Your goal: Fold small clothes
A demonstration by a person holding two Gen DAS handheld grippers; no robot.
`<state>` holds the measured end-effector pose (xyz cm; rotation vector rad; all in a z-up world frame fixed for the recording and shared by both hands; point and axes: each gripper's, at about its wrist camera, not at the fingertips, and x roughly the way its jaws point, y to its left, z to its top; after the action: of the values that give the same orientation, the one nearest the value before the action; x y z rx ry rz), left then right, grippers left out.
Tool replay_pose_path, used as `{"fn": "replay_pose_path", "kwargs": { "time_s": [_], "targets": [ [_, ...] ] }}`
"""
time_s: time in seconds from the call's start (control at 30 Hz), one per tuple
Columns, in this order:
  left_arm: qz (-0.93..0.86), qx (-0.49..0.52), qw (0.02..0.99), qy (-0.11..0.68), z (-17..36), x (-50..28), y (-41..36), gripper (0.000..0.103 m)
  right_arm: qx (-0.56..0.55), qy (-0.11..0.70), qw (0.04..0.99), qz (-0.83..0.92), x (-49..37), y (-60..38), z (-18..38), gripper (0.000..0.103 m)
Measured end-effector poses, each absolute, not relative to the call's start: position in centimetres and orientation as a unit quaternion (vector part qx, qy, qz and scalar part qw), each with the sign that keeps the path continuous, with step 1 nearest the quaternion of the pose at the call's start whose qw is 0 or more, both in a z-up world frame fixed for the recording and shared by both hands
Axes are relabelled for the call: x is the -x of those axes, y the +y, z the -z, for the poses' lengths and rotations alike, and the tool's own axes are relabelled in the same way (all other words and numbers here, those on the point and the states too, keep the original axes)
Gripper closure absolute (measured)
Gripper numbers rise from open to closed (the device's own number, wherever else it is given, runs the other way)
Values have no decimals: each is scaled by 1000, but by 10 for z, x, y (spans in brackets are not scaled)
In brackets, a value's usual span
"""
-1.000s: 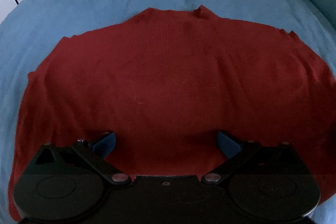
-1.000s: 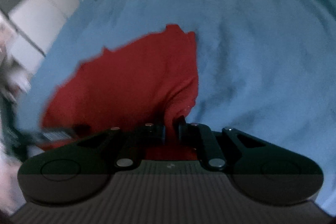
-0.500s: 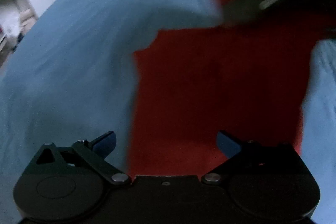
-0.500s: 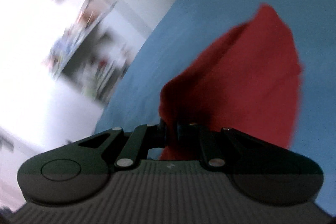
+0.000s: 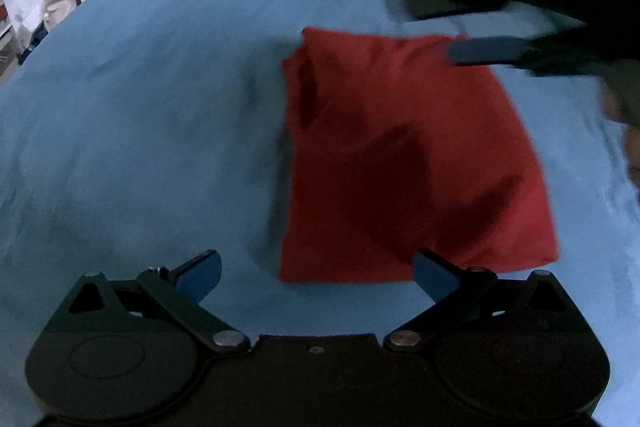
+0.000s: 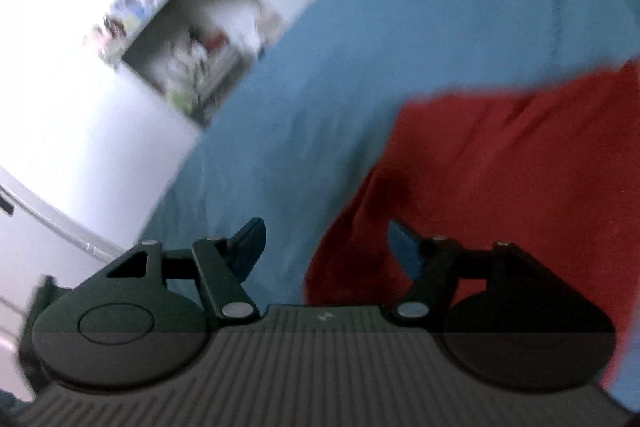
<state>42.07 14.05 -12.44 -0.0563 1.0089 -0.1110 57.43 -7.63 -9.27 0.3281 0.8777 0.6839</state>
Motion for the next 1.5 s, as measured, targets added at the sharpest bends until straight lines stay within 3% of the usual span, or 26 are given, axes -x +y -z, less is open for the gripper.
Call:
{"fn": "replay_pose_path", "kwargs": {
  "time_s": [0.1, 0.43, 0.63, 0.8, 1.07, 1.17, 1.3, 1.5],
  "targets": [
    [61, 40, 876, 477, 115, -424, 138, 0, -123, 375, 884, -248, -539, -122, 71, 7],
    [38, 31, 881, 471, 128, -434, 125, 0, 19, 404, 909, -100, -414, -140, 147, 8],
    [26, 45, 880, 472, 130, -441, 136, 0, 59, 406, 910, -59, -420, -105, 179, 10],
    [26, 42, 882, 468, 128, -446, 136, 0, 29, 382, 923, -48, -421, -113, 171, 10],
    [20, 49, 882, 469, 127, -447, 148, 0, 85, 397, 912, -63, -441, -99, 185, 10],
    [13, 41, 884, 465, 127, -449, 152, 0, 91, 380, 920, -35, -441, -101, 180, 15],
    [-8, -6, 881, 473, 140, -445, 157, 0, 43, 380, 924, 1, -439, -126, 175, 12],
    [8, -46, 873, 485, 171, -446, 158, 0, 73, 397, 915, -24, -438, -126, 192, 12]
  ]
}}
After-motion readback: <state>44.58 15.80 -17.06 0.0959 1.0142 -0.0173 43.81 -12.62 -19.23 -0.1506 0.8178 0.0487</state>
